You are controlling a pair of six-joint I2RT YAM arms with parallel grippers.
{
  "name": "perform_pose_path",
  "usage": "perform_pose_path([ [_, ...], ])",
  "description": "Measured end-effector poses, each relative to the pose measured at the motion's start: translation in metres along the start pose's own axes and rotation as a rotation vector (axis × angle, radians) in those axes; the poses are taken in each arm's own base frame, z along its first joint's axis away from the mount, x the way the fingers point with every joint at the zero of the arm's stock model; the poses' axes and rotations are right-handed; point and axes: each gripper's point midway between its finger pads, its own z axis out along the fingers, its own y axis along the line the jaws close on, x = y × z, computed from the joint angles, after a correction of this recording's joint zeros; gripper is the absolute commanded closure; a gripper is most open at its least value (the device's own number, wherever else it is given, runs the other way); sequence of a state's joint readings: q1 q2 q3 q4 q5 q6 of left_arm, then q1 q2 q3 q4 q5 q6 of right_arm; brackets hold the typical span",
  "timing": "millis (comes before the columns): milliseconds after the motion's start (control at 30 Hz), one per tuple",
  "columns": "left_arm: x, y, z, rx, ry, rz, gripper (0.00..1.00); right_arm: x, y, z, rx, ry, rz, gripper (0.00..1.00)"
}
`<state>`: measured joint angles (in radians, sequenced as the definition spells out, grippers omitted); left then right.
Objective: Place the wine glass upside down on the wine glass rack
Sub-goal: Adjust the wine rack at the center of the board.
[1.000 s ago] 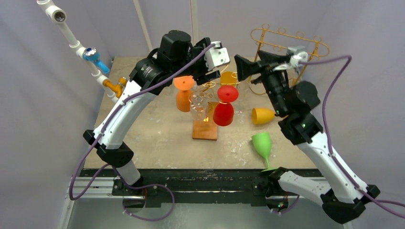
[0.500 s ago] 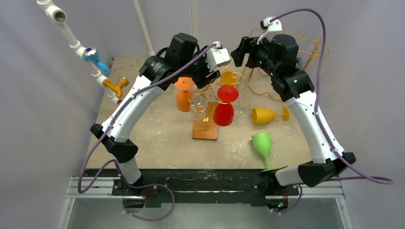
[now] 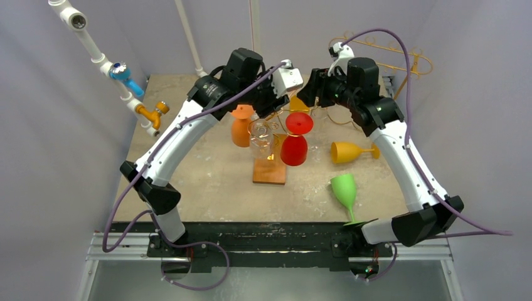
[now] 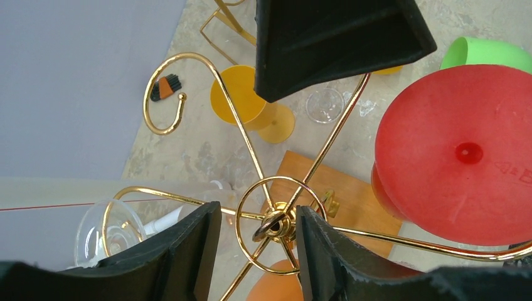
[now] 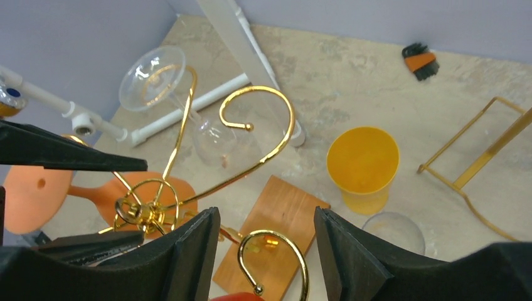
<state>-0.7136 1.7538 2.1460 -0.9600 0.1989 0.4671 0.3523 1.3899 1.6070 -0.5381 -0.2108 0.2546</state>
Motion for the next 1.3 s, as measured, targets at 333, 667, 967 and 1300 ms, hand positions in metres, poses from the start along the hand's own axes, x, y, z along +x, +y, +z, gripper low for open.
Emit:
perform_pose_path([
  [333,0.008,0.002,0.007,-0.018,0.019,0.014,0.56,0.034,-0.001,0.009,-0.029,0.077,0.04,0.63],
  [667,0.008,-0.001,0.008,-0.025,0.029,0.035,0.61,0.036,0.003,0.004,-0.063,0.042,0.058,0.76],
  [967,0.009,-0.001,0.007,-0.035,0.044,0.065,0.64,0.038,0.007,0.002,-0.089,0.012,0.081,0.81],
  [1300,0.012,0.002,0.004,-0.057,0.071,0.091,0.66,0.043,0.017,-0.005,-0.12,-0.022,0.133,0.79],
])
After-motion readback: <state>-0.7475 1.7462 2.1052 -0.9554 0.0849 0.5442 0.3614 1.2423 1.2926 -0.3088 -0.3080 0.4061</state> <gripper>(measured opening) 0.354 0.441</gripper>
